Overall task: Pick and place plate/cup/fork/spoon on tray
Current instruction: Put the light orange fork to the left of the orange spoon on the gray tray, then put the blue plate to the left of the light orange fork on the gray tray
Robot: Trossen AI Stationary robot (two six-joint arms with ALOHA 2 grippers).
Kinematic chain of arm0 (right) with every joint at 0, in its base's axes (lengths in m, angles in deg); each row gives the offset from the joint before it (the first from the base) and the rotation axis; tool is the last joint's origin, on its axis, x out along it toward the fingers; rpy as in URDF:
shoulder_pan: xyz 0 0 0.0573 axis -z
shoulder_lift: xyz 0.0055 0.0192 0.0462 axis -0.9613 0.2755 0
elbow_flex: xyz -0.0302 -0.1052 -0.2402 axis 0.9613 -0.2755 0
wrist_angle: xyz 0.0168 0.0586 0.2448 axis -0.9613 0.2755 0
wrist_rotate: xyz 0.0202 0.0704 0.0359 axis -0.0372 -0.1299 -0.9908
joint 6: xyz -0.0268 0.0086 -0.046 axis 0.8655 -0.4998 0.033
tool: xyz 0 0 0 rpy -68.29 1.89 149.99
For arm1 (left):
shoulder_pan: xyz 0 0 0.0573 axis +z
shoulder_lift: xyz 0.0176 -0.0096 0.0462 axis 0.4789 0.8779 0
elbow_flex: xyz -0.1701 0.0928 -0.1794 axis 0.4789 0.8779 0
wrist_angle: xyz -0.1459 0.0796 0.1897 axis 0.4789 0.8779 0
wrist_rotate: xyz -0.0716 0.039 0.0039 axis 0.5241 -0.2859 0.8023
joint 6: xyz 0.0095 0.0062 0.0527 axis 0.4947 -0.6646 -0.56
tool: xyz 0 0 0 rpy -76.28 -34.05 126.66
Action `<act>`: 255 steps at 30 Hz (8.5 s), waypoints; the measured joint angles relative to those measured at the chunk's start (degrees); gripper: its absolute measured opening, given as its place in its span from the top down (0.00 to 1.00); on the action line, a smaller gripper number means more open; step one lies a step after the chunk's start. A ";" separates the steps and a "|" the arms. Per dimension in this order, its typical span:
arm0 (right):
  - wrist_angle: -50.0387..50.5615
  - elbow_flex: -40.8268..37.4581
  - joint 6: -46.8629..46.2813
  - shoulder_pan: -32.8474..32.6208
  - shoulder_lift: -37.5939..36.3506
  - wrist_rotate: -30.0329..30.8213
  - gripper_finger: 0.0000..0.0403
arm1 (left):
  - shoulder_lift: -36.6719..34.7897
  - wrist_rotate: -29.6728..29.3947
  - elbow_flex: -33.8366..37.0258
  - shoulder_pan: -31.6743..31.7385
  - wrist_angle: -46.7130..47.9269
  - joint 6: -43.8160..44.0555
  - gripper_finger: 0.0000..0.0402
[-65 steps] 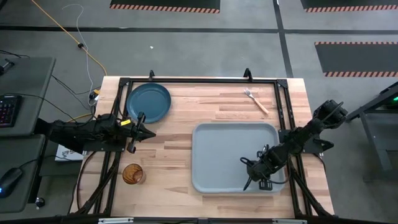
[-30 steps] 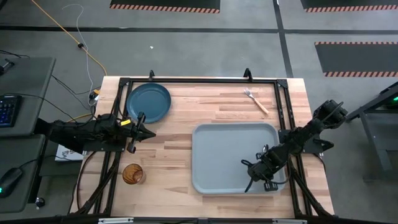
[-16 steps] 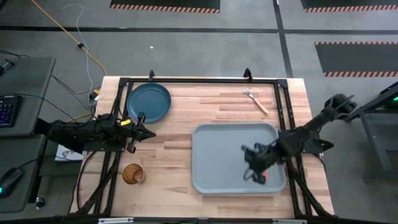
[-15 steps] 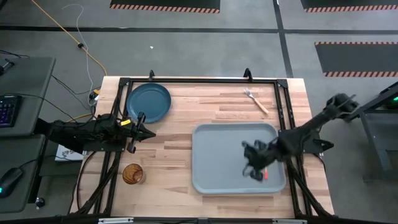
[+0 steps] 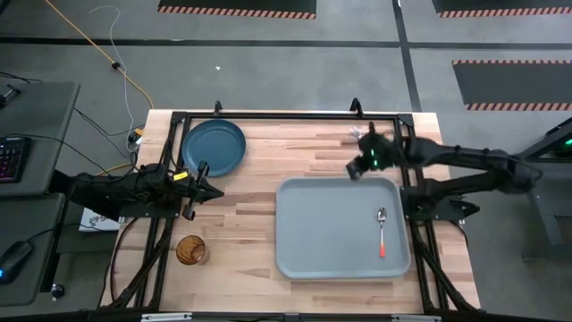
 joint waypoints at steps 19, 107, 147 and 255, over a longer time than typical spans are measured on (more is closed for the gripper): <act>5.58 -0.04 31.43 37.85 22.40 -7.69 0.33 | 0.00 0.02 0.00 0.00 0.00 0.00 0.99; 1.74 0.21 -86.86 -51.29 14.93 -8.01 0.92 | 0.00 0.00 0.00 0.00 0.02 0.00 0.99; 6.20 6.43 -90.00 -53.74 33.76 -16.63 0.76 | 0.00 0.00 0.02 0.00 0.00 0.00 0.99; -103.79 6.43 -10.11 -5.74 36.05 -16.32 0.56 | 62.07 -4.45 -46.15 31.70 37.81 22.43 0.96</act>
